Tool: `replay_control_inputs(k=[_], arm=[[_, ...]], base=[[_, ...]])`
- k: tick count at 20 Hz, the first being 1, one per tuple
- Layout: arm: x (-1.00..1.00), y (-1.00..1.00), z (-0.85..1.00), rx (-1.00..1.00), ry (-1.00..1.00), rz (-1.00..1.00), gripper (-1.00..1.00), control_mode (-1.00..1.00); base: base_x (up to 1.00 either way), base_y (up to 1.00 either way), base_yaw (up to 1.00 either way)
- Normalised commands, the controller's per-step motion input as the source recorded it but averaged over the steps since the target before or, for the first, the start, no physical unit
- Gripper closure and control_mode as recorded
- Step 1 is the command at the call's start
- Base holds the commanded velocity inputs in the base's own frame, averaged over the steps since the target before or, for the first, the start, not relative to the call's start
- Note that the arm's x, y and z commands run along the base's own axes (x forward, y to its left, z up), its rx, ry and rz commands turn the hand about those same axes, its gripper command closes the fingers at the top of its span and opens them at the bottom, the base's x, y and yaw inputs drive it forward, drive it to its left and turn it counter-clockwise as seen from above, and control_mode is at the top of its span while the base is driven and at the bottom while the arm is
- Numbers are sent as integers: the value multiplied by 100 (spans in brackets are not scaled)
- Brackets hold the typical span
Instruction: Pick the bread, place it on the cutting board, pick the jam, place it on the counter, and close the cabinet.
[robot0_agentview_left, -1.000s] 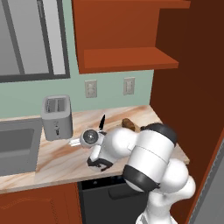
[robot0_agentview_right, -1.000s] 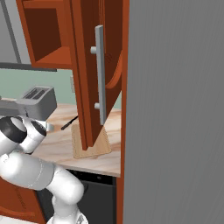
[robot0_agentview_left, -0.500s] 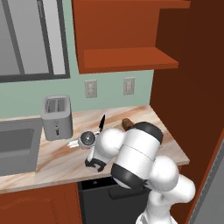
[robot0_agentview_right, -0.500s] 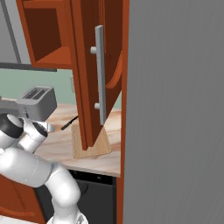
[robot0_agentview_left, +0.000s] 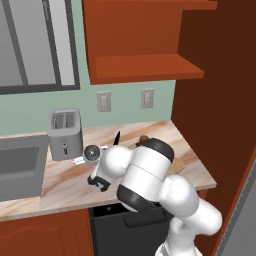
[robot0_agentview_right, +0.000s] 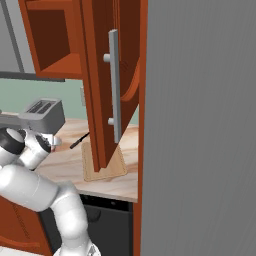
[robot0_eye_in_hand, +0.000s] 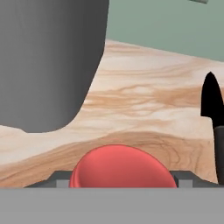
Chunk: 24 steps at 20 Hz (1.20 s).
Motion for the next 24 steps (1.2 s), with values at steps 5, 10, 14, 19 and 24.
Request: replay_control_inputs(k=[5, 10, 14, 19, 24], arm=[[14, 1, -22, 0, 0, 0, 100, -100], [2, 0, -32, 0, 0, 0, 100, -100], [0, 0, -33, 0, 0, 0, 100, -100], [0, 0, -32, 0, 0, 0, 100, -100], [0, 0, -28, 0, 0, 0, 100, -100]], base=[[0, 0, 0], [0, 0, 0], [0, 0, 0], [0, 0, 0], [0, 0, 0]])
